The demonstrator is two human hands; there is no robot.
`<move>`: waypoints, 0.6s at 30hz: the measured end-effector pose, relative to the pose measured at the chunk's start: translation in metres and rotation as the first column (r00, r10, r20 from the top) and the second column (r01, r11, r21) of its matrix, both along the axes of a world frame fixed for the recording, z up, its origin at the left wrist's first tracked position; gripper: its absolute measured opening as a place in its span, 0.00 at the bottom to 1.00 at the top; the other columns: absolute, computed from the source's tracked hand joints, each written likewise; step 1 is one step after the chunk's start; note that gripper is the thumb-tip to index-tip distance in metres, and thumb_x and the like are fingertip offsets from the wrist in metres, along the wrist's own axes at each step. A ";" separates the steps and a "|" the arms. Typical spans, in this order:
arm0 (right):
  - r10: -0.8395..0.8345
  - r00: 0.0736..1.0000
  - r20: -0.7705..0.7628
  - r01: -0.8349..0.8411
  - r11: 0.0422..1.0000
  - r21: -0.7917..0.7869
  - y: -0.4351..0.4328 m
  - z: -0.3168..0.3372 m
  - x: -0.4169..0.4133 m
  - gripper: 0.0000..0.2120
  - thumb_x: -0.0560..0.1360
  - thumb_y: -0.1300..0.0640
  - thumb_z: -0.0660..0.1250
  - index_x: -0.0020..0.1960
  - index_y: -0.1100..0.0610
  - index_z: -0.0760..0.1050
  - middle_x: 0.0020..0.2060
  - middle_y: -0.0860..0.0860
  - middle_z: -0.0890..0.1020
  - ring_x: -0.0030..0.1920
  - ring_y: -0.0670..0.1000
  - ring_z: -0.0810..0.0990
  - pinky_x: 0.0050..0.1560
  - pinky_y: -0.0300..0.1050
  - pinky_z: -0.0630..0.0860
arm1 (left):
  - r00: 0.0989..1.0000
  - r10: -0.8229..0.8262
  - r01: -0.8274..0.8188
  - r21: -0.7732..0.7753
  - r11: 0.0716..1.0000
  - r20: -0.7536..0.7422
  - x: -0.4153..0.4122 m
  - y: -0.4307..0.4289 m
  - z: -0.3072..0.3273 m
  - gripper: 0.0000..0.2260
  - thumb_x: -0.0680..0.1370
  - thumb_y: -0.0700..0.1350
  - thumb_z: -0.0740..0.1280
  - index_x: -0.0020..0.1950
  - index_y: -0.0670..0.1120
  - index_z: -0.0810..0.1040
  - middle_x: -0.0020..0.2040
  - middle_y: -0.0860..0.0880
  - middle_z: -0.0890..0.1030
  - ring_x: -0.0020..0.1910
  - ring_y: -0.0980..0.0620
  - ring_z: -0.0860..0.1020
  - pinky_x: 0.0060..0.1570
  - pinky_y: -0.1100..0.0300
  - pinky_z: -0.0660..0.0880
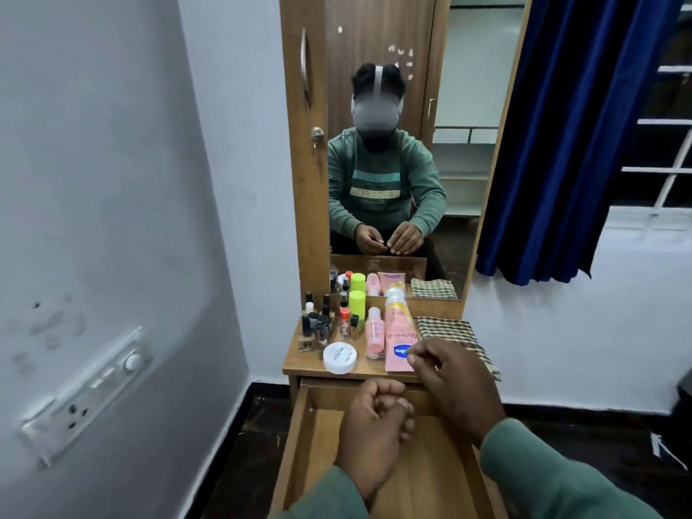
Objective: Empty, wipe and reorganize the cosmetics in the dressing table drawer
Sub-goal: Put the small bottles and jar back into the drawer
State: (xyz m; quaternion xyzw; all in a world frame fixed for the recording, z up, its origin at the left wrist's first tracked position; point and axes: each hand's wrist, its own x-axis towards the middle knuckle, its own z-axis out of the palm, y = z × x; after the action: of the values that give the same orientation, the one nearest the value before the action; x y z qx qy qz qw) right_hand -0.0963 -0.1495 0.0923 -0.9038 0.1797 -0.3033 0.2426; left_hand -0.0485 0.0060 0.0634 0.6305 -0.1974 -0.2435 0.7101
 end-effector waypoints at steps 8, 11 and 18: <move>0.113 0.990 -0.083 -0.118 0.991 -0.060 0.026 0.068 0.064 0.04 0.78 0.52 0.73 0.53 0.48 0.85 0.43 0.43 0.85 0.42 0.42 0.80 0.44 0.49 0.81 | 0.884 0.026 -0.131 0.194 0.972 0.467 0.097 0.058 0.079 0.07 0.79 0.41 0.68 0.50 0.53 0.82 0.42 0.51 0.83 0.44 0.48 0.82 0.47 0.52 0.82; 0.112 0.987 -0.112 -0.123 0.987 -0.102 0.028 0.093 0.102 0.07 0.78 0.55 0.71 0.55 0.48 0.84 0.44 0.45 0.86 0.44 0.47 0.82 0.47 0.49 0.81 | 0.793 0.032 -0.217 0.232 0.948 0.609 0.147 0.068 0.102 0.06 0.80 0.42 0.68 0.47 0.52 0.82 0.40 0.54 0.82 0.41 0.51 0.81 0.44 0.54 0.81; 0.051 0.937 -0.346 -0.139 0.962 -0.236 0.027 0.098 0.184 0.07 0.78 0.57 0.68 0.49 0.47 0.84 0.46 0.46 0.86 0.47 0.53 0.83 0.51 0.53 0.82 | 0.635 -0.122 -0.374 0.442 0.815 0.763 0.237 0.046 0.094 0.08 0.82 0.43 0.66 0.53 0.52 0.84 0.49 0.55 0.84 0.49 0.52 0.80 0.51 0.56 0.77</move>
State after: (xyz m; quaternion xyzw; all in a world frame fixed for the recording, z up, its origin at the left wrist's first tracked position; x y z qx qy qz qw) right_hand 0.0875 -0.1226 0.1904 -0.9737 0.1334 -0.1529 0.1035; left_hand 0.1883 0.0519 0.1579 0.8652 -0.3493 0.0515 0.3560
